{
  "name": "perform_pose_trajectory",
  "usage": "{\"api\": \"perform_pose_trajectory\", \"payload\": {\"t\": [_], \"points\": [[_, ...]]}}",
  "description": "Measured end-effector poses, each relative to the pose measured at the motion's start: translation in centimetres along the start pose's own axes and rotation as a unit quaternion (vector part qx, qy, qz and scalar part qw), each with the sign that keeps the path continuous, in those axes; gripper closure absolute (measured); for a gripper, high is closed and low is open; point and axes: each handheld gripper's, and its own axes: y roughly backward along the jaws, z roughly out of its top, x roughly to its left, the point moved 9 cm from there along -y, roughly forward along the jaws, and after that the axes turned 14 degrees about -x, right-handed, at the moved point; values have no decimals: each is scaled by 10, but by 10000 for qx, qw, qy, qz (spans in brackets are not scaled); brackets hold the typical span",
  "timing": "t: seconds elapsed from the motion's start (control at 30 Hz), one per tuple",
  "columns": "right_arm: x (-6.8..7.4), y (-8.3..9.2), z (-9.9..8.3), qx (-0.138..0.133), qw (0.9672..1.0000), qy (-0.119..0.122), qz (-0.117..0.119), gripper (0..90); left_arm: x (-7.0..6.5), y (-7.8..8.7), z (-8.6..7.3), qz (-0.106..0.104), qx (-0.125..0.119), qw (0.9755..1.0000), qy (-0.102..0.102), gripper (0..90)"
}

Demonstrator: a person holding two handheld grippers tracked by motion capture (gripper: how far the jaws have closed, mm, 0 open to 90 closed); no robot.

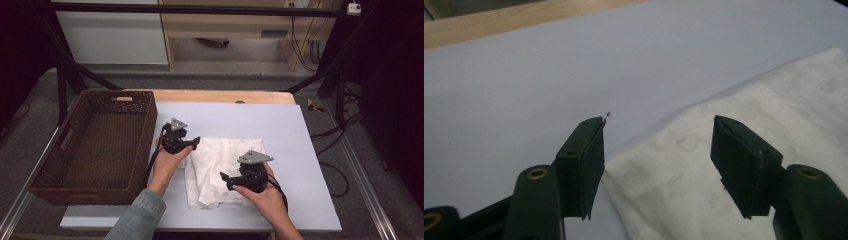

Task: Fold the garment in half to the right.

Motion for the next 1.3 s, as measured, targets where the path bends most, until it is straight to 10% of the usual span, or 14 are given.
{"api": "perform_pose_trajectory", "payload": {"t": [0.53, 0.9, 1.3], "points": [[9, -1, -2, 36, 9999, 50, 129, 134, 24, -30, -40, 218, 715, 9971, -142, 409], [21, -3, -2, 72, 9995, 116, 294, 130, 7, -32, -39, -311, 622, 9976, -10, 842], [63, -14, -4, 201, 9965, 322, 745, 147, 22, -42, -25, -76, 431, 9989, -155, 858]]}}
